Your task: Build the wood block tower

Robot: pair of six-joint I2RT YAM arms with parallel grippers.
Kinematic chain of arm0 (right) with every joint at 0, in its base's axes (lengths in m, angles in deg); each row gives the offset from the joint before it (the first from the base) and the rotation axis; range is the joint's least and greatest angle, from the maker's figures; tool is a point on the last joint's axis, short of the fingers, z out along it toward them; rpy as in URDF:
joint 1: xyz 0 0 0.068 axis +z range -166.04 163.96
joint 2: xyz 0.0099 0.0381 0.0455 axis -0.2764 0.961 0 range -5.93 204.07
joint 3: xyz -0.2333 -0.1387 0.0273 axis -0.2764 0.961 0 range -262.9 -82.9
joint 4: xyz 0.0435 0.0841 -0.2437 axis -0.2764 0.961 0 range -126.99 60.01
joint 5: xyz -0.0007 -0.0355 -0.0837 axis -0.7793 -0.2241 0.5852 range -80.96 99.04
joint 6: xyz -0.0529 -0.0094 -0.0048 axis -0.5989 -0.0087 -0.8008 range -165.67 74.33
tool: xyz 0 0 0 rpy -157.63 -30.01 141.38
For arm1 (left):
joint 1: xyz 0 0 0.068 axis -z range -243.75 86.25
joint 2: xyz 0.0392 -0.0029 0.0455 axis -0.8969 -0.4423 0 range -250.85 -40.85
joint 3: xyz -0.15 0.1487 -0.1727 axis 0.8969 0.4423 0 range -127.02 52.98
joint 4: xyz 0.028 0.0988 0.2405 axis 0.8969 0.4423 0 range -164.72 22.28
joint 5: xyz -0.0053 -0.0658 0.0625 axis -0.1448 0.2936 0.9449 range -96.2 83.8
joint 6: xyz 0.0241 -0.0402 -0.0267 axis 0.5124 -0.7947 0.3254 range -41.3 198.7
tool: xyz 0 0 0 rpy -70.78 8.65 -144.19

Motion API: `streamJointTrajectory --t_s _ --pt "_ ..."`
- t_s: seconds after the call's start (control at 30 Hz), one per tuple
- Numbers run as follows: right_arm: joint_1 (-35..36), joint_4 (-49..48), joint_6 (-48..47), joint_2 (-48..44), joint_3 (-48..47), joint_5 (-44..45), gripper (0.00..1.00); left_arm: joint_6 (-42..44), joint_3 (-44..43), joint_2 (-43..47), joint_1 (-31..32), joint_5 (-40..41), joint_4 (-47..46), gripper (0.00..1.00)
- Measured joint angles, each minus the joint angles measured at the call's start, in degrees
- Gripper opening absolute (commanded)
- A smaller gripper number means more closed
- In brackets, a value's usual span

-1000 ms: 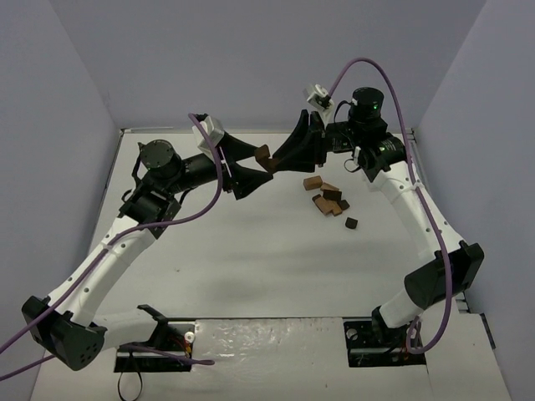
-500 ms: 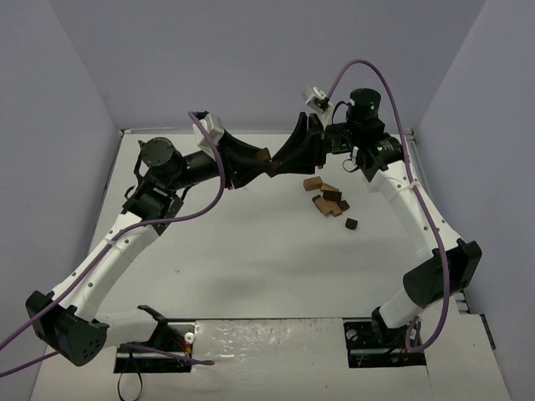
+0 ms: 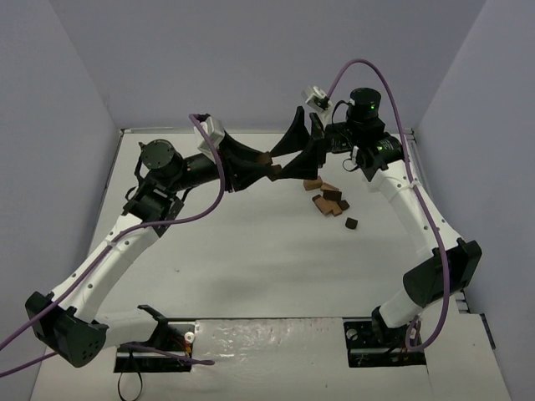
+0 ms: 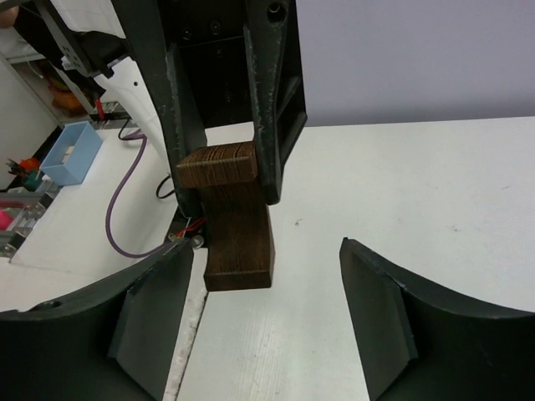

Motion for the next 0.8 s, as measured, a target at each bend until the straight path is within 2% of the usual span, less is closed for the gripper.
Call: streamJointTrajectory --t_s 0.07,0.17,0.3,0.43,0.6,0.8 --pt "-0.16 -0.07 0.37 -0.03 0.25 0.75 0.88 -0.19 1.32 1.27 -0.32 0.07 0.65 0.0" --pt "-0.86 -0.49 0.99 -0.87 2.81 3.52 0.89 0.69 2.3 3.65 -1.6 1.26 5.87 0.0" --pt "-3.72 0.04 2.05 -4.16 9.28 12.24 0.91 4.95 2.08 6.79 -2.74 7.4 18.32 0.0" --pt "-7.15 0.38 3.85 -10.01 16.58 24.36 0.91 9.71 0.13 7.34 -2.87 17.74 32.86 0.0" --pt "-8.54 3.21 4.09 -19.2 23.43 41.08 0.91 13.82 -3.87 3.41 -2.98 29.3 47.37 0.0" --pt "-7.7 9.23 2.64 -27.52 28.67 58.35 0.91 18.89 -8.01 -7.56 -2.98 37.96 56.03 0.0"
